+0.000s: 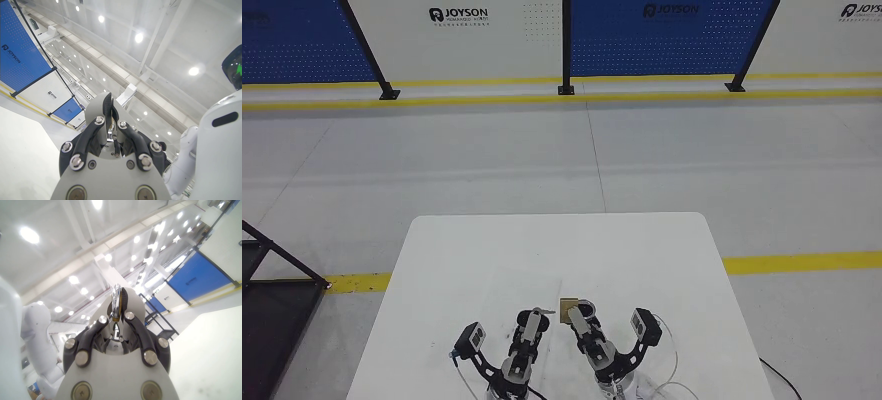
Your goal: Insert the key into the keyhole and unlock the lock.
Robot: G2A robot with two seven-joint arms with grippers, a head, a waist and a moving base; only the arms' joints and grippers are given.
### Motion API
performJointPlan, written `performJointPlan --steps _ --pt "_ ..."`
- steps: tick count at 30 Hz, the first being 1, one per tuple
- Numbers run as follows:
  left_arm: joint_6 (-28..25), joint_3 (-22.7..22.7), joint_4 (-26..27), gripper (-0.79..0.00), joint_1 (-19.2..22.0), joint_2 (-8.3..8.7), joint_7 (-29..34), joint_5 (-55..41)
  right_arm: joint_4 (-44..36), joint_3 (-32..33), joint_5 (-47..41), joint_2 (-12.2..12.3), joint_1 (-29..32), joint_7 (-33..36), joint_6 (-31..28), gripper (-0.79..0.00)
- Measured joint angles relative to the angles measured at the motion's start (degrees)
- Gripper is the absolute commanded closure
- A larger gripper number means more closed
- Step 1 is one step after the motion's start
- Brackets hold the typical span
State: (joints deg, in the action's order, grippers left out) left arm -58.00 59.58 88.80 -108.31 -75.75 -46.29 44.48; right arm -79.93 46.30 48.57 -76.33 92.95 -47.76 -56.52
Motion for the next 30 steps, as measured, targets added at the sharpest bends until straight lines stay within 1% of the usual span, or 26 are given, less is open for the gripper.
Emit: performJointPlan --steps 9,23,27,30 --pt "0.0 -0.1 -1.1 0.000 0.4 -1.12 0.0 1.0 0.0 0.0 0.0 0.0 0.0 0.0 0.0 0.000" --pt "0.0 0.2 -1.4 0.000 0.6 -2.18 0.0 1.9 0.0 0.0 0.0 0.0 0.0 0.0 0.0 0.000" --pt "0.0 0.3 -1.7 0.000 0.7 -2.41 0.0 2.3 -1.2 0.1 -1.7 0.0 0.3 2.5 1.7 0.000" --pt "0.0 0.3 -2.0 0.000 0.9 -2.54 0.0 2.6 -1.9 0.5 -2.5 0.0 0.6 4.0 2.0 0.000"
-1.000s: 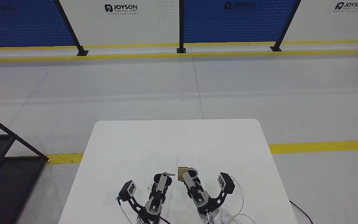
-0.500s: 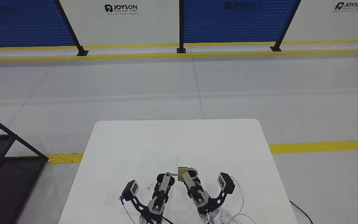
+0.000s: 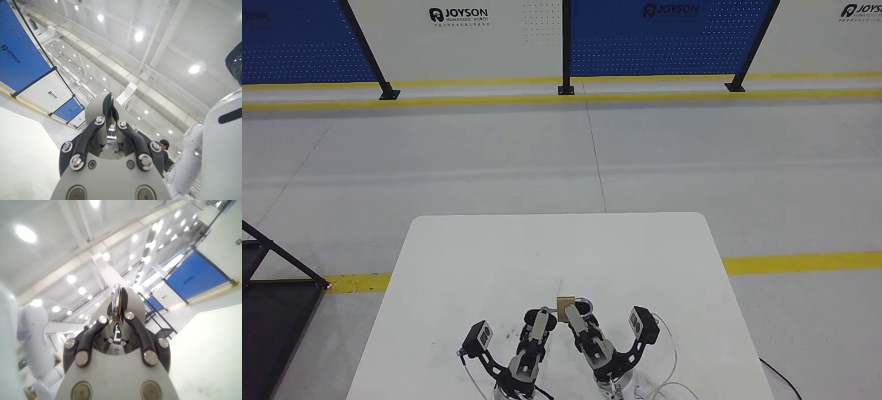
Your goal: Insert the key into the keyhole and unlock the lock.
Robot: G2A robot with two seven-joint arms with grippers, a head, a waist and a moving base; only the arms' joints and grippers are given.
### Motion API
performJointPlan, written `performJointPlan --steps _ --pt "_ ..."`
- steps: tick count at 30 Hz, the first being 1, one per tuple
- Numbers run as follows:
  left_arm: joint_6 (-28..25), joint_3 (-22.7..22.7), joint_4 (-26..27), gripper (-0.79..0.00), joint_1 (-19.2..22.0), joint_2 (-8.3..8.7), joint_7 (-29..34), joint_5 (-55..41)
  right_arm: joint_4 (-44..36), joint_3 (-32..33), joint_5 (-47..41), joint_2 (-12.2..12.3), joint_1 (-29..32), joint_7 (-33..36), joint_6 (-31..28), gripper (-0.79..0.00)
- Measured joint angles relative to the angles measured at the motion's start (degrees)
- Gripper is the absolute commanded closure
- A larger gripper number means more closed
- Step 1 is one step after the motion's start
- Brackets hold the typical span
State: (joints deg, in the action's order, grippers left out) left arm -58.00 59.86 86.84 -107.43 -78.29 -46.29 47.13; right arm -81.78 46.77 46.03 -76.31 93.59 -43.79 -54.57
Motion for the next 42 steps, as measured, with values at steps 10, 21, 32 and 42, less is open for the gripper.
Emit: performJointPlan --steps 10,21,32,42 --pt "0.0 0.4 -0.1 -0.222 -0.1 -0.41 0.0 0.5 -0.9 1.0 -0.9 0.0 0.8 1.9 -0.2 0.000" --pt "0.0 1.1 0.1 -0.169 -0.6 -0.52 0.0 0.6 -1.0 2.1 -0.8 -0.1 1.3 2.9 -1.1 0.000" --pt "0.0 1.3 1.8 -0.129 -1.6 2.80 0.0 2.1 -2.0 5.7 0.3 1.1 2.5 9.0 -3.2 0.000" --pt "0.0 -1.0 1.8 -0.114 -0.4 7.87 0.0 1.2 -3.4 7.1 -4.8 2.1 3.4 15.9 -3.4 0.000"
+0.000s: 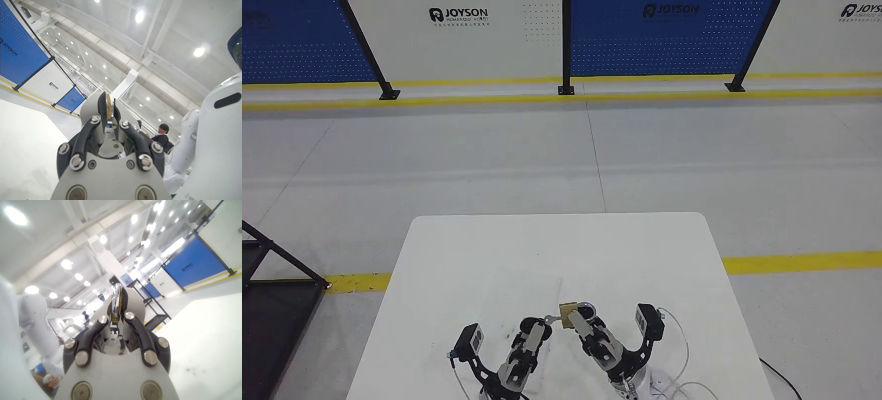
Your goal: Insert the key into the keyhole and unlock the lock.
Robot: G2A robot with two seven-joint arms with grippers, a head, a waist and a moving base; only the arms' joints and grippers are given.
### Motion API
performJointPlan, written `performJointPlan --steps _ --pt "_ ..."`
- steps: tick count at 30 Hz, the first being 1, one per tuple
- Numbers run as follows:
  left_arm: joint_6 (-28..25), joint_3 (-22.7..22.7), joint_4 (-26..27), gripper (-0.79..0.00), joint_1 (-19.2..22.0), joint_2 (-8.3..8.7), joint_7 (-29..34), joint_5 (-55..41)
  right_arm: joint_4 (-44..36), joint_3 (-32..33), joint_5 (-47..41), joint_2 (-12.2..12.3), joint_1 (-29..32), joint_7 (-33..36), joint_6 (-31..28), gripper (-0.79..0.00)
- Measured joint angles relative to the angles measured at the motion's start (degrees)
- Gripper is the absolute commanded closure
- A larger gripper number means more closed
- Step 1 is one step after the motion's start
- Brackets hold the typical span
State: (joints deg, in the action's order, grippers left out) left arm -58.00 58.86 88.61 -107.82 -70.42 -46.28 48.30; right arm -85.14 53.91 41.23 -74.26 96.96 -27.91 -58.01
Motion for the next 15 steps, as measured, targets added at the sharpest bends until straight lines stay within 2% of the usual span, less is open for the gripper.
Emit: performJointPlan --steps 10,15 --pt "0.0 -1.5 -0.6 -0.074 1.4 2.93 0.0 -0.2 -1.4 0.7 -5.6 1.1 0.5 6.2 0.0 0.000" --pt "0.0 -1.6 -0.5 -0.120 1.6 3.60 0.0 -0.1 -1.8 0.8 -7.9 1.5 0.6 9.1 0.0 0.000"
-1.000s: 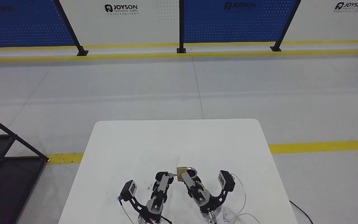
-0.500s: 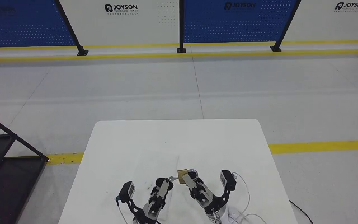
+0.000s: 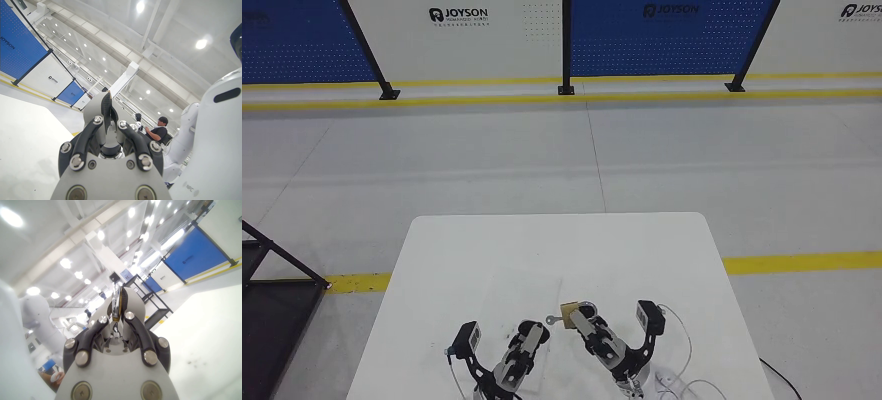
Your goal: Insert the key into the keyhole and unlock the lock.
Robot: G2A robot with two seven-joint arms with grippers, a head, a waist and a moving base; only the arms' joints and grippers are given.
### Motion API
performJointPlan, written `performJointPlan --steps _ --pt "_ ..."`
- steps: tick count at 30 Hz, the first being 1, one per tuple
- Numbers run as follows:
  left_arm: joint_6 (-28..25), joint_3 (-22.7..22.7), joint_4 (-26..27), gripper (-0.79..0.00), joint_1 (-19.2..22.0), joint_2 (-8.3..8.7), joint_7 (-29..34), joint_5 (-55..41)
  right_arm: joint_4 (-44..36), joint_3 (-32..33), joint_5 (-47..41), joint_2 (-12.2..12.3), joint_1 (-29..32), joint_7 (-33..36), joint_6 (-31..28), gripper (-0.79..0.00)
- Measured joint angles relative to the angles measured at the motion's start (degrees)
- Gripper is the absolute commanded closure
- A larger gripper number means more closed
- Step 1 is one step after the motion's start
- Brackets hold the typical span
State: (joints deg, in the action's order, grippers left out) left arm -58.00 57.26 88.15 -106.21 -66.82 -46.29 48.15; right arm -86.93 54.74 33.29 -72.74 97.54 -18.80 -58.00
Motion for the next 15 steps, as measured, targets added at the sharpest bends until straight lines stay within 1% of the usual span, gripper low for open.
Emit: performJointPlan --steps 3,4,13,15 --pt "0.0 -0.1 0.0 -0.175 0.1 0.30 0.0 0.2 -0.1 0.1 -1.5 0.2 -0.1 1.8 0.0 0.000" --pt "0.0 -0.2 0.0 -0.182 0.2 0.39 0.0 0.2 -0.1 0.1 -1.8 0.3 -0.1 2.2 0.0 0.000" --pt "0.0 -0.5 -0.6 -0.154 0.6 1.01 0.0 -0.1 -0.4 -0.2 -4.7 0.7 -0.3 6.1 0.0 0.000" --pt "0.0 -0.7 -0.8 -0.132 0.8 1.07 0.0 -0.2 -0.3 -0.4 -5.2 0.8 -0.5 7.1 0.0 0.000"
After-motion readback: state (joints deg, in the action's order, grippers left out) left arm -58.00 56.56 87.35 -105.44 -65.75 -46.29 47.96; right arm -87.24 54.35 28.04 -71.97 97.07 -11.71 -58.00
